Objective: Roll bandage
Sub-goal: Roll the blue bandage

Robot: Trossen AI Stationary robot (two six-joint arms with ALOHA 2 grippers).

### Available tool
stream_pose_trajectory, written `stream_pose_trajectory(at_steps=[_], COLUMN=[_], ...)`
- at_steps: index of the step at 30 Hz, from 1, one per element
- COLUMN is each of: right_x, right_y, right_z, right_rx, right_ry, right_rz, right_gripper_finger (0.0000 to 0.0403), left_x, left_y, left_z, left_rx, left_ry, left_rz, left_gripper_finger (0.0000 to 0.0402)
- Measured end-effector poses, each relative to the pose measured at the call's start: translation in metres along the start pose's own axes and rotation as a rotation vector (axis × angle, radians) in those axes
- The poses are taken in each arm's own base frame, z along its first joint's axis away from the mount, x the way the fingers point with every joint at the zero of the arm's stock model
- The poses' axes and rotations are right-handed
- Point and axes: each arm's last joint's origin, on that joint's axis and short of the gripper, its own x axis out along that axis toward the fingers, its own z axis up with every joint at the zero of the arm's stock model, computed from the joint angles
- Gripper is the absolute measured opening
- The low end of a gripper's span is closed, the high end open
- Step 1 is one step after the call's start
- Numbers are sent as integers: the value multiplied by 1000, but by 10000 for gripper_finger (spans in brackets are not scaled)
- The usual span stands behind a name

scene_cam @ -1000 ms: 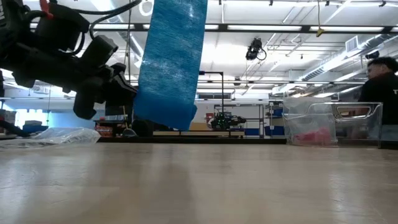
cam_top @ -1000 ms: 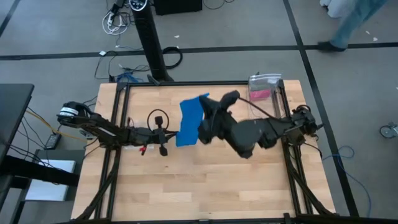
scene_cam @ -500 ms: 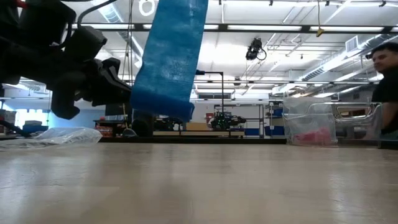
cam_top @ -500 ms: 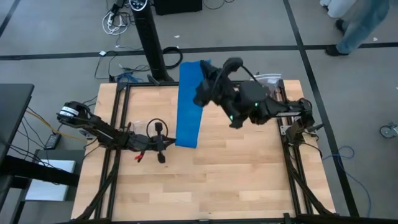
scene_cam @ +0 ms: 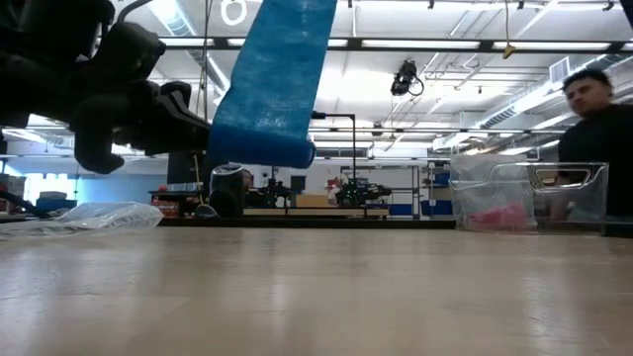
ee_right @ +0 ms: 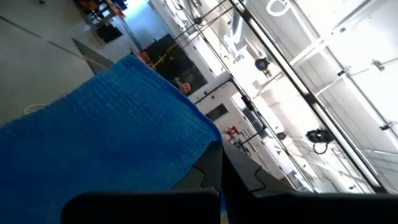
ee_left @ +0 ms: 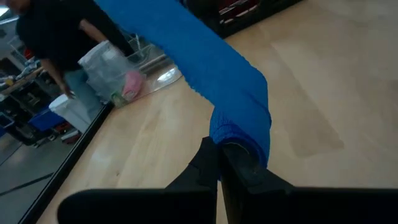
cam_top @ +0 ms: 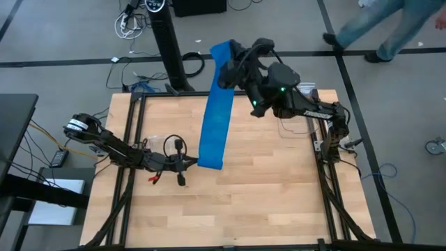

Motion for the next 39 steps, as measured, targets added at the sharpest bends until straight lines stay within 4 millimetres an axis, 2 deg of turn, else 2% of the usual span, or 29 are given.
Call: stream_pose_trajectory(at_steps=[9, 17, 24, 30, 33, 39], right_x=[34, 56, 53, 43, 44, 56], right_y=[-4, -13, -17, -35, -43, -34], right_z=[-19, -33, -31, -30, -34, -44], right_rx=[-21, -24, -32, 30, 25, -6], right_ry=[52, 108, 115, 93, 105, 143], right_rz=[-47, -108, -134, -159, -164, -112], right_gripper_finger=[0, 0, 0, 0, 0, 0], left_x=[7, 7, 7, 5, 1, -2], left_y=[-9, -12, -9, -10, -18, -32], left_z=[21, 17, 11, 8, 13, 36], left_rx=[9, -32, -71, -77, -51, -5], left_ry=[-31, 15, 103, 141, 117, 44], left_rz=[-55, -65, 78, 120, 77, 47], left_gripper_finger=[6, 6, 6, 6, 6, 6])
